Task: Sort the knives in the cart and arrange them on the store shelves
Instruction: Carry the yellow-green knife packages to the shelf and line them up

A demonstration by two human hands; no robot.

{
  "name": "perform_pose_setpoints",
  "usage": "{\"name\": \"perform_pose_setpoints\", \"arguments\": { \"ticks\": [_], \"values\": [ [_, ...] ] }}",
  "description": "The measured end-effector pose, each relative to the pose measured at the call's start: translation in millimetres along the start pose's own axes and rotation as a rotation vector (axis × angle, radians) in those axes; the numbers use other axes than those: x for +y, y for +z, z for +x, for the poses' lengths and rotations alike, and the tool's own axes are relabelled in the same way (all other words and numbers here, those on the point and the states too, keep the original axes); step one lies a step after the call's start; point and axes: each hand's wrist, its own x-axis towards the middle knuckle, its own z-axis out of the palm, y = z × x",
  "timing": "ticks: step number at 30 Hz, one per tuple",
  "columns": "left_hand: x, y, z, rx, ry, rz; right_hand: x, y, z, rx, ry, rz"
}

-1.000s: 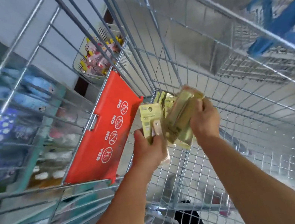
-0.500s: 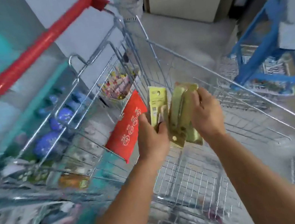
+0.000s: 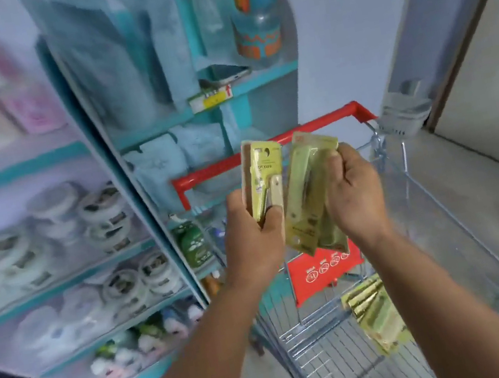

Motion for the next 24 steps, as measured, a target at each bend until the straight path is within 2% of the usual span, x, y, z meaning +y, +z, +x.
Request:
{"name": "perform_pose_setpoints", "arguments": {
  "ticks": [10,18,24],
  "values": [
    [26,-194,-50,0.523,0.035,0.053,-162,96,-46,-0.355,-0.321,0.298],
    [24,-365,-135,0.902,0.028,0.141,-308,179,-162,-0.651,-0.449,0.511],
    [27,-474,-215,1.145,-0.048,0.199,-406,227,-267,-0.858,-0.532,0.587]
  ]
}}
